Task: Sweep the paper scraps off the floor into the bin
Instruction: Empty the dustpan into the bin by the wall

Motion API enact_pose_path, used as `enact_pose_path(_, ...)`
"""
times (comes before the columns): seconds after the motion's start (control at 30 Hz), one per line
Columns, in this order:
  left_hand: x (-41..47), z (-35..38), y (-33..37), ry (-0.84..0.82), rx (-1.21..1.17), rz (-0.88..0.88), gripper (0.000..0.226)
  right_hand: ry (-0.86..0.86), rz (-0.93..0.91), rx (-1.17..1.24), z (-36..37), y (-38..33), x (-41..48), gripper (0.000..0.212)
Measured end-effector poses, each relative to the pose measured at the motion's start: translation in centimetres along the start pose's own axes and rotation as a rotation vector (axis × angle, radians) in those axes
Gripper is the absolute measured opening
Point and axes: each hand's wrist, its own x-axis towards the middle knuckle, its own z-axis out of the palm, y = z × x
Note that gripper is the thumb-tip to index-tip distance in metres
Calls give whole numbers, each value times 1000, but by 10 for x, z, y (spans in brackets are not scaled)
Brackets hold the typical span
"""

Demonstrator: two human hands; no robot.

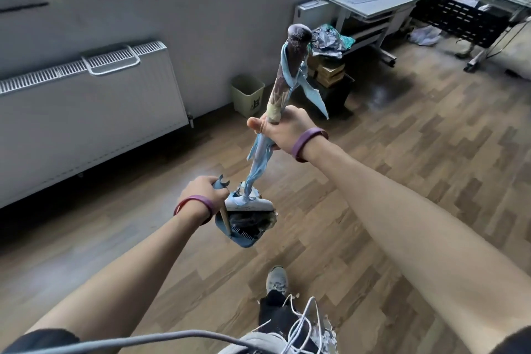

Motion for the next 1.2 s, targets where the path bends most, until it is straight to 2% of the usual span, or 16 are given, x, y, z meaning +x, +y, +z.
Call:
enact_pose_path(0.27, 114, 0, 62, 49, -5, -61, 17, -64, -86, -27, -27, 30, 134, 53)
enact_pose_path(0.67, 312, -15, 201, 97, -52, -117, 11, -181, -185, -185, -111, 59, 365, 58)
enact_pose_path(0.97, 440, -40, 271, 157, -65, -95, 14, -128, -227, -209, -151, 64, 498, 59)
enact_pose_path(1.2, 573, -77, 312, 177, -42, -70, 16, -74, -184, -171, -158, 69, 635, 61)
